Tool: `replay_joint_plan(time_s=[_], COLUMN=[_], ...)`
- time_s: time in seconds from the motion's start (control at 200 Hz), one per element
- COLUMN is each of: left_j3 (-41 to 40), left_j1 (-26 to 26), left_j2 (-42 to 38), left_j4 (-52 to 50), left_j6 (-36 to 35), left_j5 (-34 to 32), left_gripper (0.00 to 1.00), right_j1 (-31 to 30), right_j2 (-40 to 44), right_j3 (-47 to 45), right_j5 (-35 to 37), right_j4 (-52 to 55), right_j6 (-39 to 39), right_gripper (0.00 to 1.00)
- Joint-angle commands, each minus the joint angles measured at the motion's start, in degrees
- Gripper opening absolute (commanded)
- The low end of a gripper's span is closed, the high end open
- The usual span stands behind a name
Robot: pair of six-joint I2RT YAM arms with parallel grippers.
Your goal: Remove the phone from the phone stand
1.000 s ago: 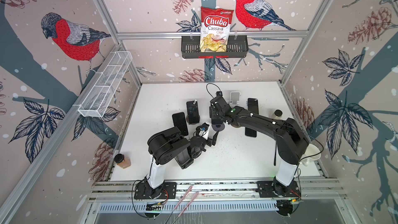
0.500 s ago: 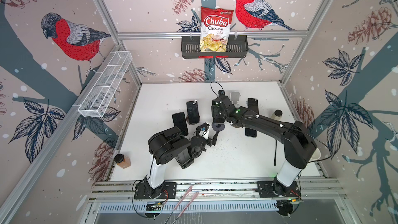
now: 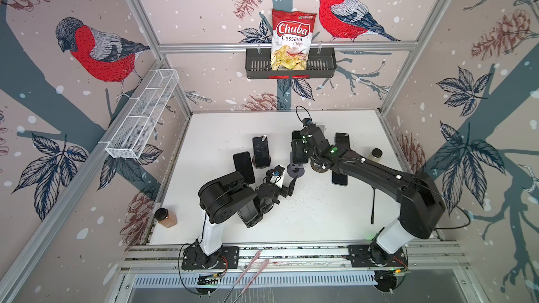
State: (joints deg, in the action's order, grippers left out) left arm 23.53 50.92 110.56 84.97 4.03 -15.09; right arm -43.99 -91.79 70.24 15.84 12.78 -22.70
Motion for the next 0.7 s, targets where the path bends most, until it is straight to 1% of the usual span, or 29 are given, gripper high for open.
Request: replay_joint_plan(time_s=[0.0, 0.345, 0.696], left_j3=[1.24, 2.25, 3.53], left_j1=[0.14, 0.76, 1.29], left_j2=[-0.78, -1.23, -2.01], left_j4=[-2.63, -4.2, -6.06], left_j6=[-1.28, -2.71, -3.42], left_j5=[0.87, 0.93, 0.96], left_gripper=[0.87, 0.87, 0.87], right_j1=[0.75, 3.36, 7.62], right_j2=[2.36, 9.43, 15.91], right_j3=[-1.21, -5.37, -11.74], right_j5=[-0.72, -2.3, -3.84], right_j4=[-0.06, 1.98, 4.36], right_j6=[-0.24, -0.57, -1.07], right_gripper=[0.62, 0.62, 0.62])
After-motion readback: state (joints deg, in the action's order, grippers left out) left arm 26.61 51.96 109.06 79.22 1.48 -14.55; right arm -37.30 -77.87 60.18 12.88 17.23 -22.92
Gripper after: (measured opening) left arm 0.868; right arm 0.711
